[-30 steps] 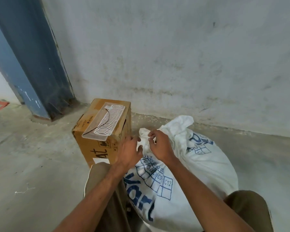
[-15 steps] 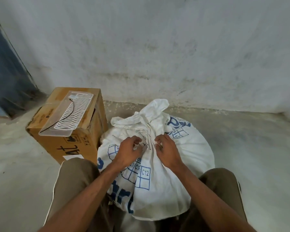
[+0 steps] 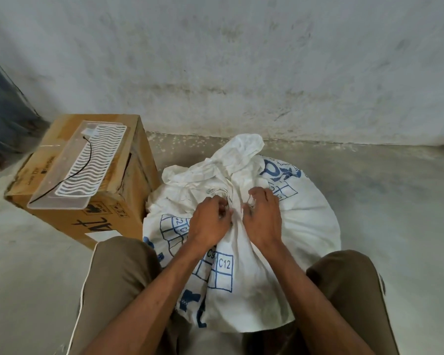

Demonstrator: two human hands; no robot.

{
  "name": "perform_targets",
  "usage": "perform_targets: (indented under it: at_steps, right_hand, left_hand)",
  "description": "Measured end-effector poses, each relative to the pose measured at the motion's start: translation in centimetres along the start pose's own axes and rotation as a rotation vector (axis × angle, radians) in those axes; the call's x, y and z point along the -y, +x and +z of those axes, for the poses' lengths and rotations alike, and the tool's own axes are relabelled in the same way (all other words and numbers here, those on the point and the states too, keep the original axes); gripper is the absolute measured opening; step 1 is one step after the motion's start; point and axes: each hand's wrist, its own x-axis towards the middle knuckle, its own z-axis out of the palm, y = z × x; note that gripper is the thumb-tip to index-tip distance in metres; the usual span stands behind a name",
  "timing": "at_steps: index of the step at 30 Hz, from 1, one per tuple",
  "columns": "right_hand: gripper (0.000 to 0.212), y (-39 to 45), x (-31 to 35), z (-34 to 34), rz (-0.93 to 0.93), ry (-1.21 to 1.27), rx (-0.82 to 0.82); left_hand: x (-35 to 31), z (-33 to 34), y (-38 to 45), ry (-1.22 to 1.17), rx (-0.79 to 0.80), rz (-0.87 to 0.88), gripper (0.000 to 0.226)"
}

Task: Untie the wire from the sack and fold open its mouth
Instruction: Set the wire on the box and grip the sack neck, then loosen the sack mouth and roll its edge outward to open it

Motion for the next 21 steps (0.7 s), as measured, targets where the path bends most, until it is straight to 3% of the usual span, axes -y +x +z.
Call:
perform_targets:
  at_steps: [9,12,16,21]
  right_hand:
    - [0.026,-2.3,-0.1,-0.8,0.066,0.183,0.013]
    - [0.034,-3.7,0.0,-1.9,0.118,0.281,-0.015]
    - [0.037,-5.3,-0.2,-4.1,0.263,0.521,0.081]
    - [0.05,-11.2,1.8,-5.6,0.194,0.589,0.0]
  left_hand:
    - [-1.0,-1.1,-2.2,-0.115,0.029,0.045,0.012]
    - [-1.7,-1.9,-4.0,-0.299,0.021,-0.019,0.01]
    - [-2.9,-3.7,-7.0,-0.566,0.027,-0.073,0.017]
    - [-4.9,-4.3,-13.5,-0.91,0.026,-0.256,0.026]
